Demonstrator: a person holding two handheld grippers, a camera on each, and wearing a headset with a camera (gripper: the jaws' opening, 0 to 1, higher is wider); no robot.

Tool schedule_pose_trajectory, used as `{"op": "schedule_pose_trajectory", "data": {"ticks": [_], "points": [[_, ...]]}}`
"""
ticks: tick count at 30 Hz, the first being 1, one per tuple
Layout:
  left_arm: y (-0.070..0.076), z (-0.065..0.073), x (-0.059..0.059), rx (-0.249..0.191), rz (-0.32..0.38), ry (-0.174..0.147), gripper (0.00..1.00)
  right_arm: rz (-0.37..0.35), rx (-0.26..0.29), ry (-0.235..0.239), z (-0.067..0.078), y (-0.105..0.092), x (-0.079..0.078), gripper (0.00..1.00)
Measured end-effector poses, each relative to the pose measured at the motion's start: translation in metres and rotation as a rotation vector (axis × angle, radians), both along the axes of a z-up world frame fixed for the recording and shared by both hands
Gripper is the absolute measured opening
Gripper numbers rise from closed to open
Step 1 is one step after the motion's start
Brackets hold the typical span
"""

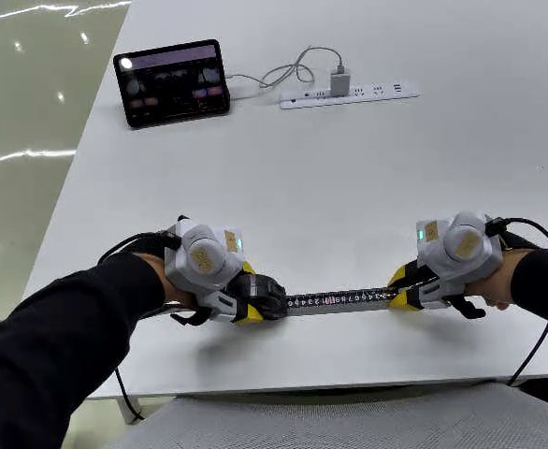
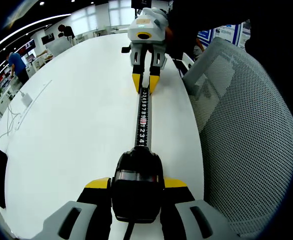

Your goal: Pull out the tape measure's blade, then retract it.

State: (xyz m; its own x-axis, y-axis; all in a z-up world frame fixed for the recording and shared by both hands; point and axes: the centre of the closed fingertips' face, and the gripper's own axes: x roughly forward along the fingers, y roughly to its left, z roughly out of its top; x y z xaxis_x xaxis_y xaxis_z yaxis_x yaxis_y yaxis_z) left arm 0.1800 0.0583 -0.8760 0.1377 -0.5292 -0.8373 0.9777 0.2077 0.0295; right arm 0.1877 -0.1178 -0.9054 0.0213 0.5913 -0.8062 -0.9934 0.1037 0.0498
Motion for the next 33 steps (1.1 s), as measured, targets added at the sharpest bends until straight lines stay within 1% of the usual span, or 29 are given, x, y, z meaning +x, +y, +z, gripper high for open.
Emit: {"op": "schedule_pose_trajectory", "data": {"ticks": [25,33], "points": [[0.0,0.0,0.0,0.005,-0.001,0.0,0.33,-0.007,-0.008,0.002,0.0,-0.01,0.001,0.1],[0.0,0.0,0.0,0.003,0.001,0.0,0.33,-0.01,-0.012,0.006,0.004,-0.012,-0.003,0.1]]}}
